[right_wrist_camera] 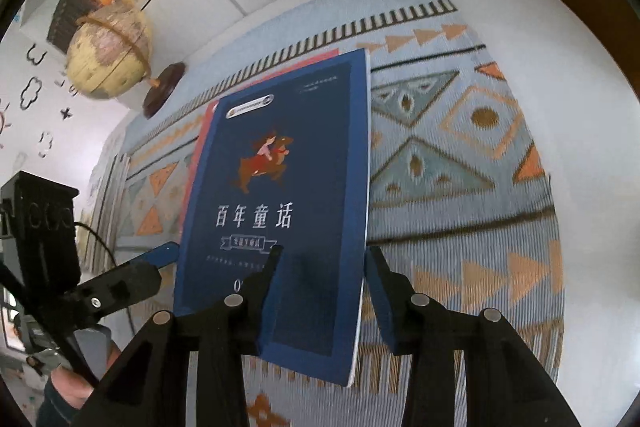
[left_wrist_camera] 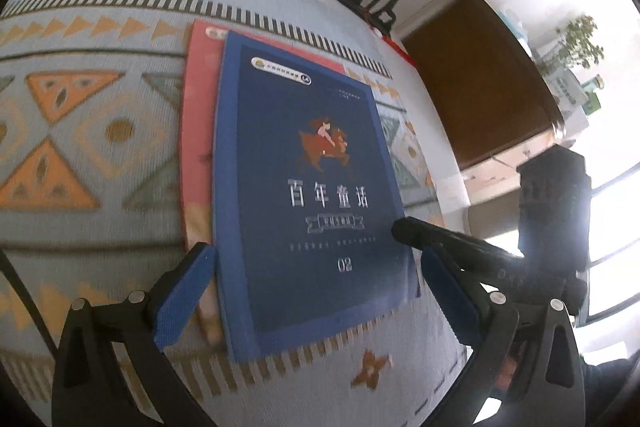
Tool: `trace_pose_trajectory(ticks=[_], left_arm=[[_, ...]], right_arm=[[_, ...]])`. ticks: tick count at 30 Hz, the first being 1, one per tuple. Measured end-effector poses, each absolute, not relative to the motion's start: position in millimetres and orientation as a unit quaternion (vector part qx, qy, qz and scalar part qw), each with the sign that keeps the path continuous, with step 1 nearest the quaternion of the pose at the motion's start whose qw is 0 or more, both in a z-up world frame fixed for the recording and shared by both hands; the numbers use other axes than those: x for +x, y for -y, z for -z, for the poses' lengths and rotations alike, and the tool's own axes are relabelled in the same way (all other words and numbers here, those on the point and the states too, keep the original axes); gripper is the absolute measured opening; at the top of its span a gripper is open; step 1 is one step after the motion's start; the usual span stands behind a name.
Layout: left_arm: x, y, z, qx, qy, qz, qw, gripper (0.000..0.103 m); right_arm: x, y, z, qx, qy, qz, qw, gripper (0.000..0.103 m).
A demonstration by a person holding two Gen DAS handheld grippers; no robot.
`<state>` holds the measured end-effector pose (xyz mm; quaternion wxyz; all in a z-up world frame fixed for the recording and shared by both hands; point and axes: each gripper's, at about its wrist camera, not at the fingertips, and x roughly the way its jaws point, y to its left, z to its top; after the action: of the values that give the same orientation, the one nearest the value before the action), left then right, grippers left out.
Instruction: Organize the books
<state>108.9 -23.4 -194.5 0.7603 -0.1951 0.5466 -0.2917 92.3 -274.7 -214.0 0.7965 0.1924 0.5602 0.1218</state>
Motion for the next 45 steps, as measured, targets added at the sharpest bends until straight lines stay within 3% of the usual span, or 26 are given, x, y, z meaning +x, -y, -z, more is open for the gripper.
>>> trace_pose_trajectory(ticks=[7, 11, 17, 20, 24, 26, 28, 31, 41, 43, 44, 45], left_arm=[[95, 10, 203, -0.264, -0.543, 0.292, 0.742, 0.102], [97, 14, 202, -0.273, -0.543, 0.283, 0.742, 0.102], [96, 4, 204, -0.301, -0.536, 0.259, 0.745, 0.102], [96, 9, 205, -0.307, -0.542, 0.264, 0.736, 0.102], [95, 14, 203, -0.291, -0.543, 0.268, 0.741, 0.102], [95, 13, 204, -0.295, -0.543, 0.270, 0.739, 0.102], [95, 11, 204, -0.298, -0.548, 0.270, 0.734, 0.102], [91, 6, 204, -0.308, -0.560, 0.264, 0.723, 0.102], [96, -7, 208, -0.392, -0.546, 0.251, 0.697, 0.102], [104, 0, 215, -0.424, -0.538, 0.263, 0.679, 0.093], [105, 3, 216, -0.430, -0.535, 0.268, 0.676, 0.077], [106, 10, 217, -0.428, -0.536, 0.268, 0.676, 0.076]], right_arm=[[68, 276, 216, 0.184, -0.563, -0.123, 0.796, 0.039], [68, 275, 216, 0.206, -0.560, -0.108, 0.796, 0.045], [63, 319, 220, 0.427, -0.510, -0.194, 0.721, 0.045], [66, 317, 232, 0.458, -0.517, -0.219, 0.689, 0.045], [71, 294, 240, 0.429, -0.533, -0.217, 0.697, 0.040], [78, 283, 236, 0.380, -0.537, -0.198, 0.727, 0.033], [85, 278, 237, 0.354, -0.542, -0.174, 0.743, 0.016], [90, 281, 232, 0.374, -0.539, -0.178, 0.733, 0.008], [83, 290, 189, 0.445, -0.539, -0.220, 0.680, 0.006], [75, 291, 194, 0.459, -0.548, -0.218, 0.665, 0.006], [71, 293, 198, 0.471, -0.550, -0.214, 0.655, 0.006], [68, 294, 202, 0.479, -0.552, -0.210, 0.649, 0.006]])
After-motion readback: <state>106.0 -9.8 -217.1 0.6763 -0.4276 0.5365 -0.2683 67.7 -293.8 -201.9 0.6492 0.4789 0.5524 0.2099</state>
